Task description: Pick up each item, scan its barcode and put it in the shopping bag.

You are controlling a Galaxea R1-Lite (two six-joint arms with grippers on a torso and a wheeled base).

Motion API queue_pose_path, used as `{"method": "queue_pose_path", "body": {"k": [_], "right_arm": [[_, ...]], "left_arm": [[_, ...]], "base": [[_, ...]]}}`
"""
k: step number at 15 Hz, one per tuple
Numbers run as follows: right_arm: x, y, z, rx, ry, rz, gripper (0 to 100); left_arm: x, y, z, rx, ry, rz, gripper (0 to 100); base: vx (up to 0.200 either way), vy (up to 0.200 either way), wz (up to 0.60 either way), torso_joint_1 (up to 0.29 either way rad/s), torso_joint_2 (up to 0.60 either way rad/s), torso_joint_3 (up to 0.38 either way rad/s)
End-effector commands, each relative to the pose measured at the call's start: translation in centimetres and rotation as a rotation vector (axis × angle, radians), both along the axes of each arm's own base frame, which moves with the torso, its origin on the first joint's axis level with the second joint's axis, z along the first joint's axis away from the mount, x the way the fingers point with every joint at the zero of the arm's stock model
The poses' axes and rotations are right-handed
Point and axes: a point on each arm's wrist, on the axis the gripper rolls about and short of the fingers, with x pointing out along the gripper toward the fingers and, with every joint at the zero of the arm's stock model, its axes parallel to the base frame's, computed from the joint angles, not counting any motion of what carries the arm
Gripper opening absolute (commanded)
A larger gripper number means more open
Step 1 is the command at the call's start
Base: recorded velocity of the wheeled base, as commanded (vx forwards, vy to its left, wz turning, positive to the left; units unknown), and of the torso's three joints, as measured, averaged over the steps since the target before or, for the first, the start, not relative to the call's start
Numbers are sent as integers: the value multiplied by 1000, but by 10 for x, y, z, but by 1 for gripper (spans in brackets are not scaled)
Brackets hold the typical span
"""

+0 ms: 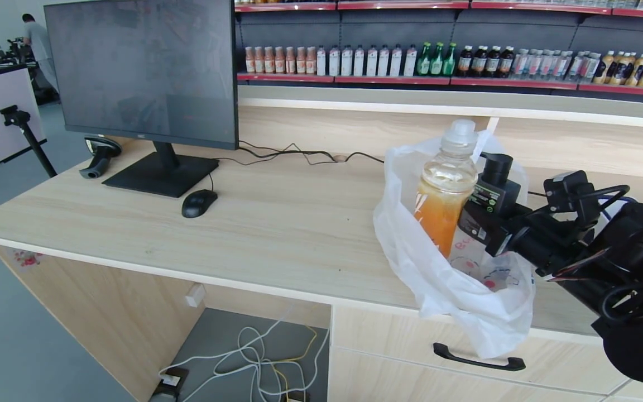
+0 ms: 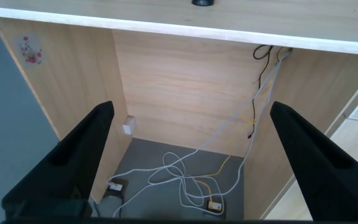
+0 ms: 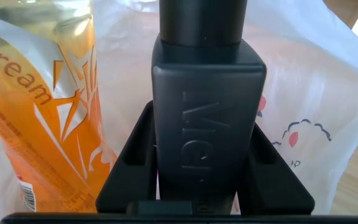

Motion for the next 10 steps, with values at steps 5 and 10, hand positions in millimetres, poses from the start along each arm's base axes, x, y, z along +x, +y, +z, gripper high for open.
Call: {"method": "queue_pose_path", "body": {"k": [5, 10], "right_arm": [[17, 2, -21, -10, 55, -3, 0], [14, 0, -26, -12, 78, -9, 0]], "left_arm": [[0, 0, 0, -2, 0, 0, 100], [0, 0, 0, -2, 0, 0, 100]], "base": [[0, 0, 0, 0, 0, 0], [0, 0, 0, 0, 0, 0]]}}
